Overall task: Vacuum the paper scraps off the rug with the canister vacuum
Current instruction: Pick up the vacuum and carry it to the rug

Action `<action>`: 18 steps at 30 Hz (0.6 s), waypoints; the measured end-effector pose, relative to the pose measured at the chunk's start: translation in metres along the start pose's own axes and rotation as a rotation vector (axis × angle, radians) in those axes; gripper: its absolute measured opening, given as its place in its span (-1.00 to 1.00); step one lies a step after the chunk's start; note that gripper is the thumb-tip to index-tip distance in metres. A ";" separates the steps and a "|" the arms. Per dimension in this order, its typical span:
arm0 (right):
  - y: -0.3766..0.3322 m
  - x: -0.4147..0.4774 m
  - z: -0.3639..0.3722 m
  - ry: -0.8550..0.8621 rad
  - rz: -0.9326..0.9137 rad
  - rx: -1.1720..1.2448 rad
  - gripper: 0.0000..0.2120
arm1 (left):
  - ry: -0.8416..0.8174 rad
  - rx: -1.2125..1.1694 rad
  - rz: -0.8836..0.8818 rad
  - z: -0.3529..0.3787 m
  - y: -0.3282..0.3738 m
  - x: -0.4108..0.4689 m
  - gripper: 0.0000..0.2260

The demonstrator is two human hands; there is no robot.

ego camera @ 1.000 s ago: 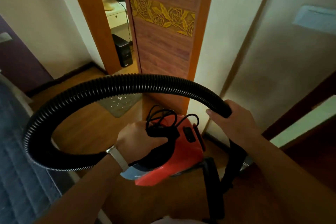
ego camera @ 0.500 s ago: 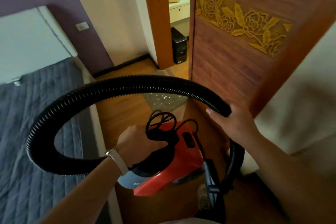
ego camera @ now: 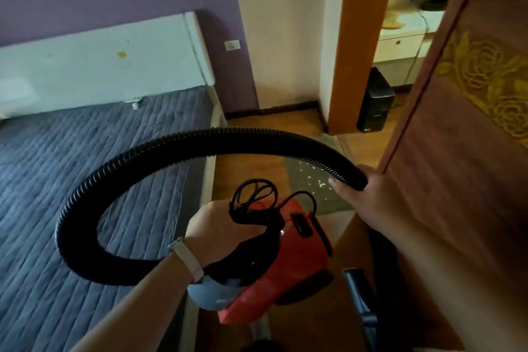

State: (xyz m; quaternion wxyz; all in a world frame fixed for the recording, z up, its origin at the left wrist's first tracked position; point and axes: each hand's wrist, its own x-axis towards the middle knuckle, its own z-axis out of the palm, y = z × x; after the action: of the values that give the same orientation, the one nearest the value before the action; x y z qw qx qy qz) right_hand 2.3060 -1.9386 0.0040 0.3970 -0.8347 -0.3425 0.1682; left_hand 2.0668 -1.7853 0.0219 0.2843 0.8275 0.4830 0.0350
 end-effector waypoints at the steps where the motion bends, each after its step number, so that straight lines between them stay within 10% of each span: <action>1: -0.007 0.015 0.008 -0.021 -0.005 -0.007 -0.73 | 0.001 -0.013 -0.009 -0.002 -0.004 0.011 -0.73; 18: -0.128 0.285 0.138 0.038 0.050 -0.041 -0.68 | -0.048 0.081 0.177 -0.111 -0.064 0.338 -0.66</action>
State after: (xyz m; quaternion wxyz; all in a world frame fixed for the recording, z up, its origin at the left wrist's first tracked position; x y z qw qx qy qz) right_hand 2.3760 -1.6048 0.0145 0.3819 -0.8541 -0.3171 0.1552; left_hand 2.1598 -1.4360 0.0096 0.2581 0.8782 0.4021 0.0206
